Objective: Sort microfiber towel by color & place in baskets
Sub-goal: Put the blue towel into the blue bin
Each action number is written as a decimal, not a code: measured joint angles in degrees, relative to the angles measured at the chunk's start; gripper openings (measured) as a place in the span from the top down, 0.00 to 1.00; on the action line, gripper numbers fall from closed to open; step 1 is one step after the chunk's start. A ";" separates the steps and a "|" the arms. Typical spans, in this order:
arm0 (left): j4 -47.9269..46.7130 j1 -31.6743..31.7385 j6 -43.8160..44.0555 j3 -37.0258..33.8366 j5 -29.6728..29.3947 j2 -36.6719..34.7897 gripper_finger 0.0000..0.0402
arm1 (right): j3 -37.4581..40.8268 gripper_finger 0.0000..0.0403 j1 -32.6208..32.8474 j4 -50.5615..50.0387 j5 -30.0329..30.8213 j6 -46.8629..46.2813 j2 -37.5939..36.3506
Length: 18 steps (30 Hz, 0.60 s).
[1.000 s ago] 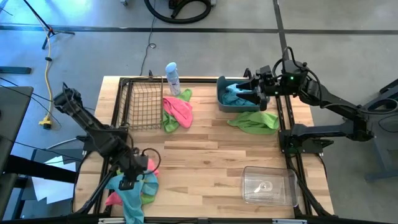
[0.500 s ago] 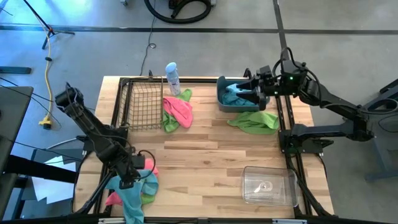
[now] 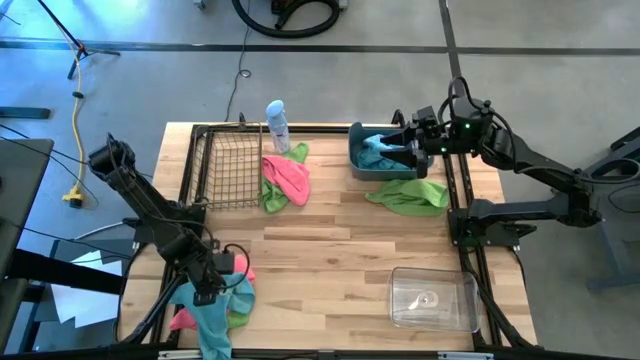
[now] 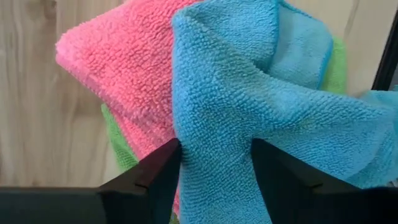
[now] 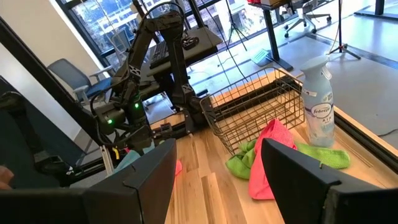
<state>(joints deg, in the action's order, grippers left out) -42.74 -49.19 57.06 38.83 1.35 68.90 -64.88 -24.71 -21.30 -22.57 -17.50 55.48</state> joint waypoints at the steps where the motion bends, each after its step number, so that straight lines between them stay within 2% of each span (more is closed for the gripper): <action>1: 0.24 0.00 -0.15 0.00 0.04 0.00 0.61 | 0.00 0.43 0.00 0.00 0.00 0.00 0.00; 4: 0.43 0.04 -0.18 0.00 1.21 0.00 0.78 | 0.00 0.43 0.00 0.00 0.00 0.00 0.00; 6: 0.10 0.04 0.37 0.00 4.17 0.00 0.93 | 0.00 0.43 0.00 0.00 0.00 0.00 0.00; 7: -0.44 0.04 1.73 0.00 5.64 -0.12 0.96 | 0.00 0.43 0.00 0.00 0.00 0.00 0.00; 10: -0.92 0.04 5.65 0.01 7.84 -1.34 0.97 | 0.00 0.43 0.00 0.00 -0.01 0.00 0.00; 18: -1.55 1.69 6.39 3.71 8.86 -9.41 1.00 | 0.00 0.43 0.00 0.00 2.58 1.07 0.00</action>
<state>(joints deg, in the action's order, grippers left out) -44.29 -47.50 63.45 42.54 10.22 59.49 -64.88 -24.71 -21.30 -19.98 -16.43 55.48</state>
